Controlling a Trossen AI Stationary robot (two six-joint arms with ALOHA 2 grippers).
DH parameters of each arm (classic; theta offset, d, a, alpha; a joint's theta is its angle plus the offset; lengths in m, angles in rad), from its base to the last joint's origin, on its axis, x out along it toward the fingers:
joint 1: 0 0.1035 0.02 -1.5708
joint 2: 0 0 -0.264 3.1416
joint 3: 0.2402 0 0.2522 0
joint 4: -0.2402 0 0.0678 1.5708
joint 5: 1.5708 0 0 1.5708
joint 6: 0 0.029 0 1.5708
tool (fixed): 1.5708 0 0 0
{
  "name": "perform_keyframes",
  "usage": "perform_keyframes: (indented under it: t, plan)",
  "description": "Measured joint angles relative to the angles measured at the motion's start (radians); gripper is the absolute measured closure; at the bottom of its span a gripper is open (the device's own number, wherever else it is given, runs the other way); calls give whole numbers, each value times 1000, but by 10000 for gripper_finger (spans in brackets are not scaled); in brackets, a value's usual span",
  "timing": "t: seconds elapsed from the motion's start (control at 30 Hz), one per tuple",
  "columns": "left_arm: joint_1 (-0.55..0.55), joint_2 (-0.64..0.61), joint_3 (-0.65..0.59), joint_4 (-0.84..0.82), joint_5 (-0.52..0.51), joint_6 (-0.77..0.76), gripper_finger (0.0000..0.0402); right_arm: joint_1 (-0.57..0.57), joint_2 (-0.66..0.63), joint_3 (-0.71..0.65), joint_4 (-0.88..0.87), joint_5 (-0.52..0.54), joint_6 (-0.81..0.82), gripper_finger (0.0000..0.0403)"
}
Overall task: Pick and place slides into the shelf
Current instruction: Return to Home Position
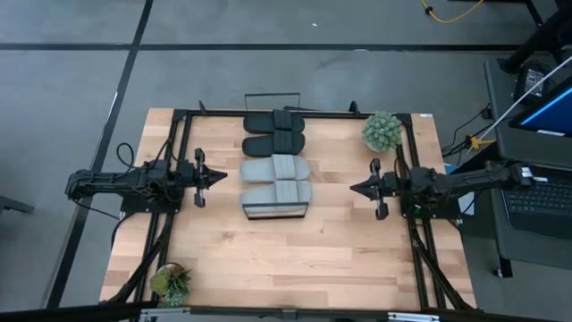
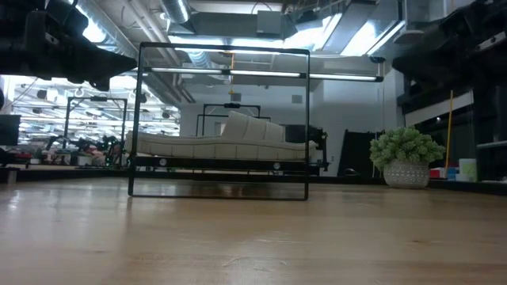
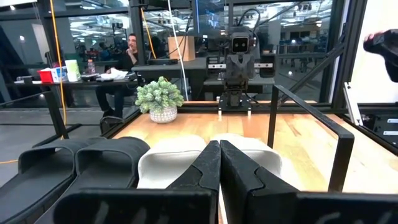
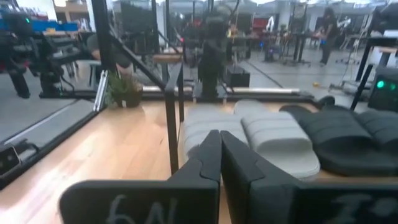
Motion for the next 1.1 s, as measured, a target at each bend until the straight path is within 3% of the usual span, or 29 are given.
perform_keyframes:
  t: [0.5, 1.1]
  plan:
    - [0, 0, 0, 0, 0, 0, 401, 0, -368, 0, -387, -7, -50, 388]
    - [0, 0, 0, 0, 0, 0, 401, 1, -402, 1, -402, -10, 27, 386]
